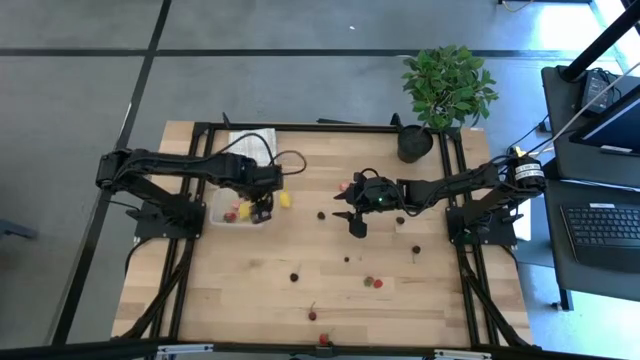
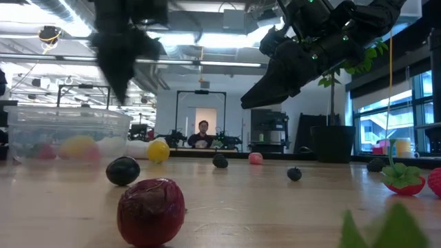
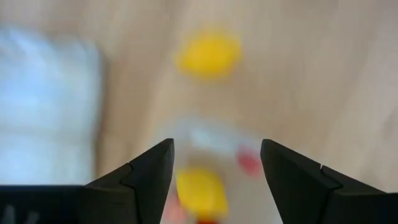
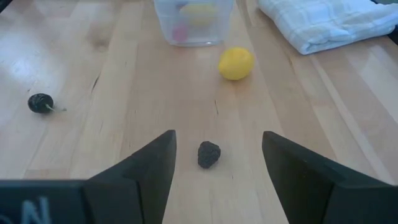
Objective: Pick and placing Produce into tupperware
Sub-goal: Put the yellow lemon into the transparent bin
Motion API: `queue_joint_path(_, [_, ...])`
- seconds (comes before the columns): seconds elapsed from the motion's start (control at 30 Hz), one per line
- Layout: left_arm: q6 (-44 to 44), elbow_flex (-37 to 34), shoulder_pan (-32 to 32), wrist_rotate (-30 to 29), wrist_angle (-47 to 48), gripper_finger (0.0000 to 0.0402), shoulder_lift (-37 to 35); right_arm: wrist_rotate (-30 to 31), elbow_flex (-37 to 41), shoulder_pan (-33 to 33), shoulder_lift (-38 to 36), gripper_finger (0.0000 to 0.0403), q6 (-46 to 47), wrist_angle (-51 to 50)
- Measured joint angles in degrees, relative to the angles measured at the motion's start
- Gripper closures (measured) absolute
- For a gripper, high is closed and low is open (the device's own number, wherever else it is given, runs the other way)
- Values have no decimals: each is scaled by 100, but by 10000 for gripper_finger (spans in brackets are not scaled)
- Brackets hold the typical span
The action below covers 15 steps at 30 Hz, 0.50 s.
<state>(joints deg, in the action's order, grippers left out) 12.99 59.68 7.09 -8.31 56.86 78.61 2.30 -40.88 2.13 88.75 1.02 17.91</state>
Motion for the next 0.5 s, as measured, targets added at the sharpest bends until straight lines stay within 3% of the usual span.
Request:
queue_joint_path(0.13, [-64, 44, 5, -364, -972, 167, 0, 0, 0, 1, 0, 163, -1, 0])
queue_joint_path(0.23, [-836, 50, 50, -243, -1539, 162, 71, -1, 0, -1, 0, 163, -1, 0])
queue_joint_path(0.5, [-2837, 41, 283, 252, -1696, 126, 241, 0, 0, -2, 0, 163, -3, -3])
